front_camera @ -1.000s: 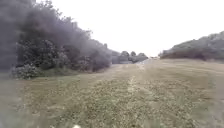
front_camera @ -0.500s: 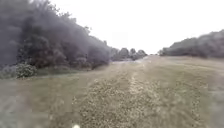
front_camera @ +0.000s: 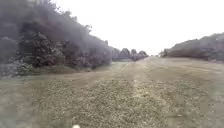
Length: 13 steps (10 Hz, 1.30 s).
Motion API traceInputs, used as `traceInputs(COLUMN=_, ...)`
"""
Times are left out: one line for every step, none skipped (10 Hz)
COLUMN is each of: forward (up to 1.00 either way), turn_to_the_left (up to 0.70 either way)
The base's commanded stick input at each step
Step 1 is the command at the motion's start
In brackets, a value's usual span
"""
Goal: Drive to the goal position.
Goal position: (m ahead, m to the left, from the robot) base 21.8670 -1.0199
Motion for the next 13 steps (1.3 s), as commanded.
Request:
traceInputs(forward=0.60, turn_to_the_left=-0.11)
traceInputs(forward=0.60, turn_to_the_left=-0.11)
traceInputs(forward=0.60, turn_to_the_left=-0.11)
traceInputs(forward=0.60, turn_to_the_left=-0.11)
traceInputs(forward=0.60, turn_to_the_left=-0.11)
traceInputs(forward=0.60, turn_to_the_left=-0.10)
traceInputs(forward=0.60, turn_to_the_left=-0.10)
traceInputs(forward=0.60, turn_to_the_left=-0.09)
traceInputs(forward=0.60, turn_to_the_left=0.00)
traceInputs(forward=0.60, turn_to_the_left=0.00)
traceInputs(forward=0.60, turn_to_the_left=-0.06)
traceInputs(forward=0.60, turn_to_the_left=-0.10)
traceInputs(forward=0.60, turn_to_the_left=-0.11)
